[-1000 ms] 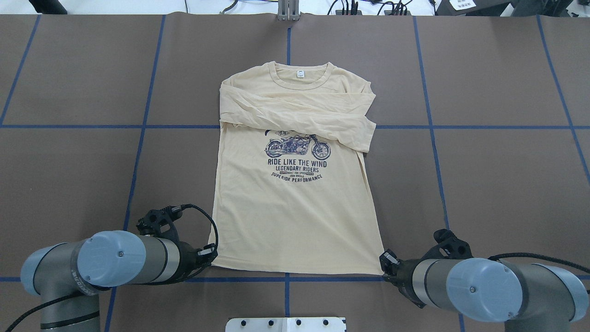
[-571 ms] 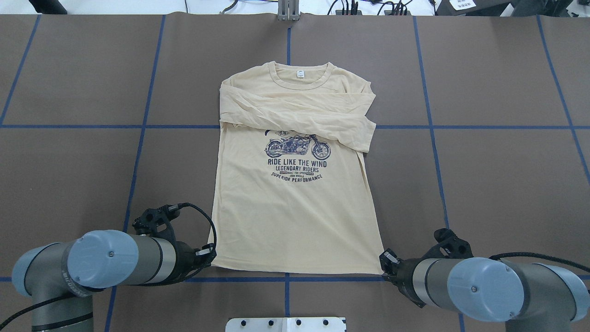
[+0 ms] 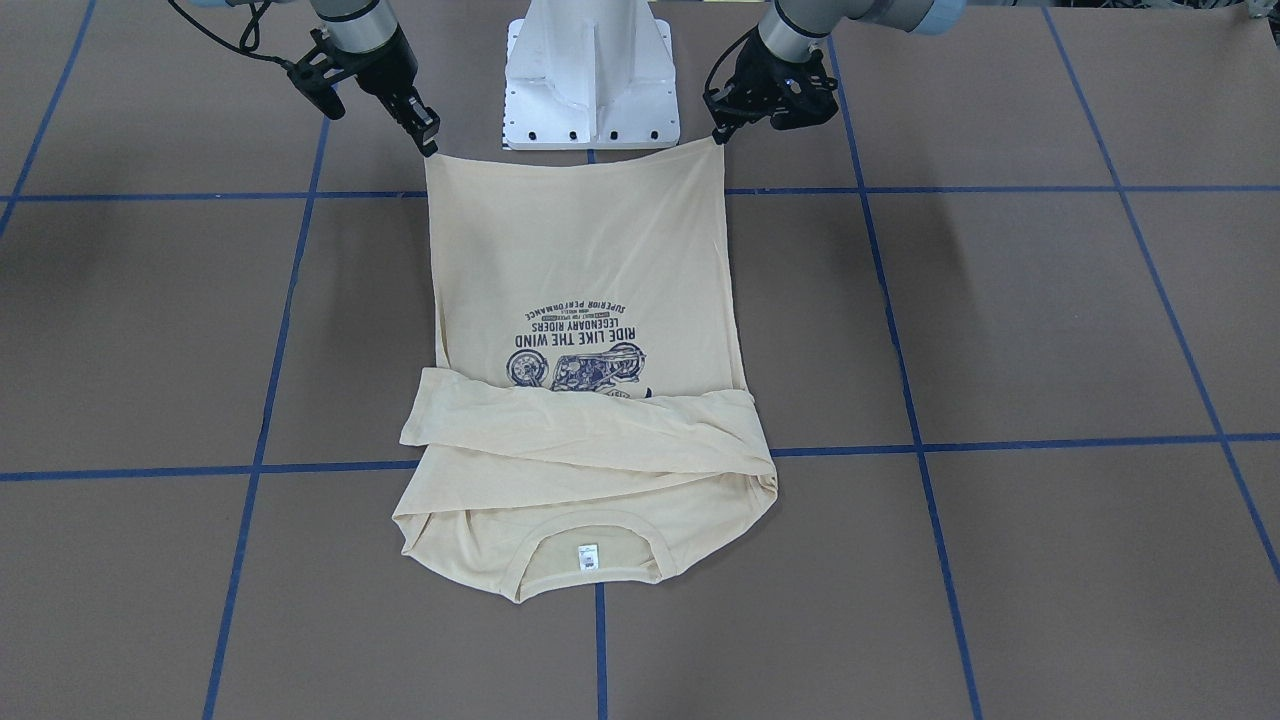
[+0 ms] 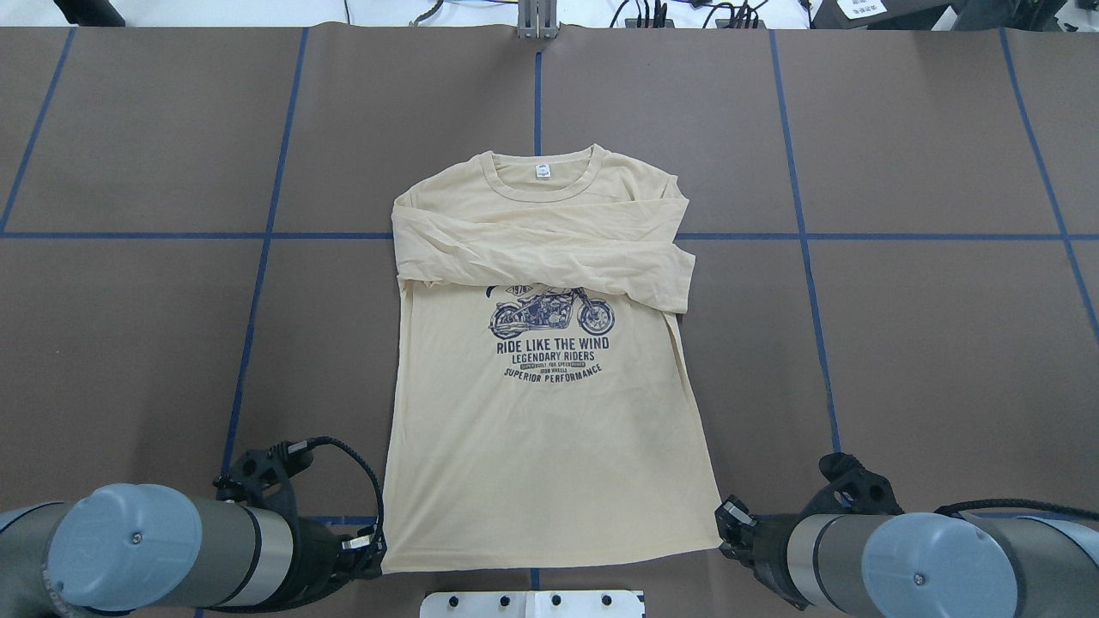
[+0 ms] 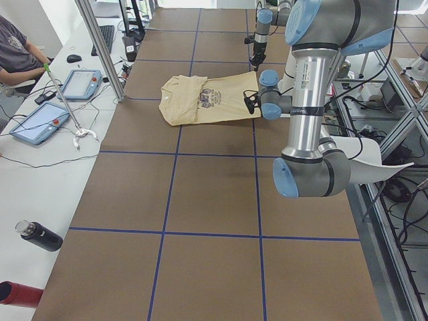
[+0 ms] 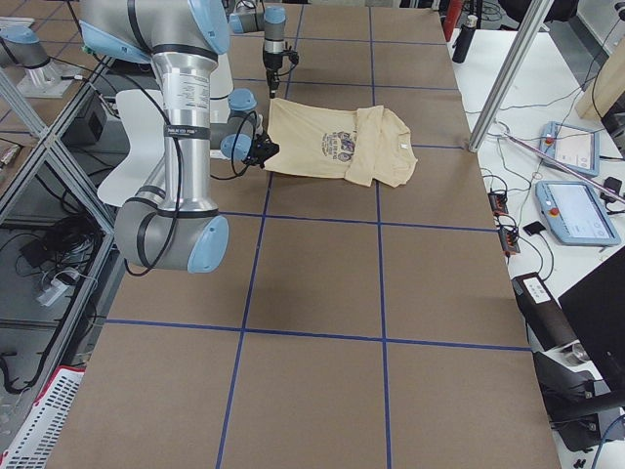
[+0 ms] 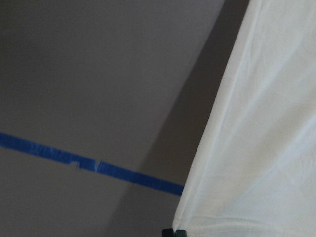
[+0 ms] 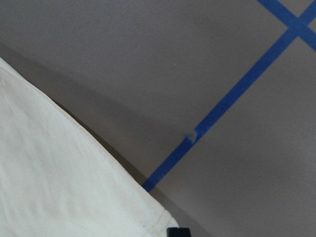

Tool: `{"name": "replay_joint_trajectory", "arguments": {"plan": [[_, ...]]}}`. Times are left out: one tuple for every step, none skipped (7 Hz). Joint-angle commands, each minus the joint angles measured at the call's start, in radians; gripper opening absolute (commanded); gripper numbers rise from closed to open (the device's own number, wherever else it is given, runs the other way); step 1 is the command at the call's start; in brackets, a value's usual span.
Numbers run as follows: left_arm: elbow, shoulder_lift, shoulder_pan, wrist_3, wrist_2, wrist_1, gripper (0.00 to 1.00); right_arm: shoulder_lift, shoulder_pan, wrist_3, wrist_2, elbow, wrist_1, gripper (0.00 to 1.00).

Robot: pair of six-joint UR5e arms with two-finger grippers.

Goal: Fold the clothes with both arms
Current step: 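Grasp both hem corners with the left and right grippers, then lift the hem with both grippers and fold it toward the collar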

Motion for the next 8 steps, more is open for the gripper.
{"name": "replay_joint_trajectory", "arguments": {"plan": [[-0.063,0.0,0.035,-0.065,-0.008,0.0,0.0,-0.021,-0.002,-0.002,0.002,0.047,0.0,0.0],[-0.047,-0.015,0.022,-0.049,-0.009,0.0,0.0,-0.012,0.062,-0.011,0.034,0.044,-0.002,0.0],[-0.036,-0.038,-0.057,0.057,-0.008,0.0,0.0,0.037,0.152,-0.068,0.11,0.024,-0.005,0.0],[-0.005,-0.115,-0.202,0.183,-0.02,0.006,0.0,0.141,0.29,-0.169,0.22,-0.058,-0.006,0.0],[0.092,-0.178,-0.307,0.236,-0.05,0.012,0.0,0.227,0.426,-0.199,0.323,-0.161,-0.009,0.0],[0.184,-0.241,-0.403,0.308,-0.084,0.014,0.0,0.336,0.566,-0.278,0.426,-0.269,-0.041,0.0],[0.276,-0.277,-0.465,0.364,-0.093,-0.003,0.0,0.448,0.666,-0.366,0.489,-0.362,-0.123,0.0],[0.324,-0.308,-0.526,0.4,-0.094,-0.003,0.0,0.541,0.729,-0.42,0.491,-0.435,-0.197,0.0]]}}
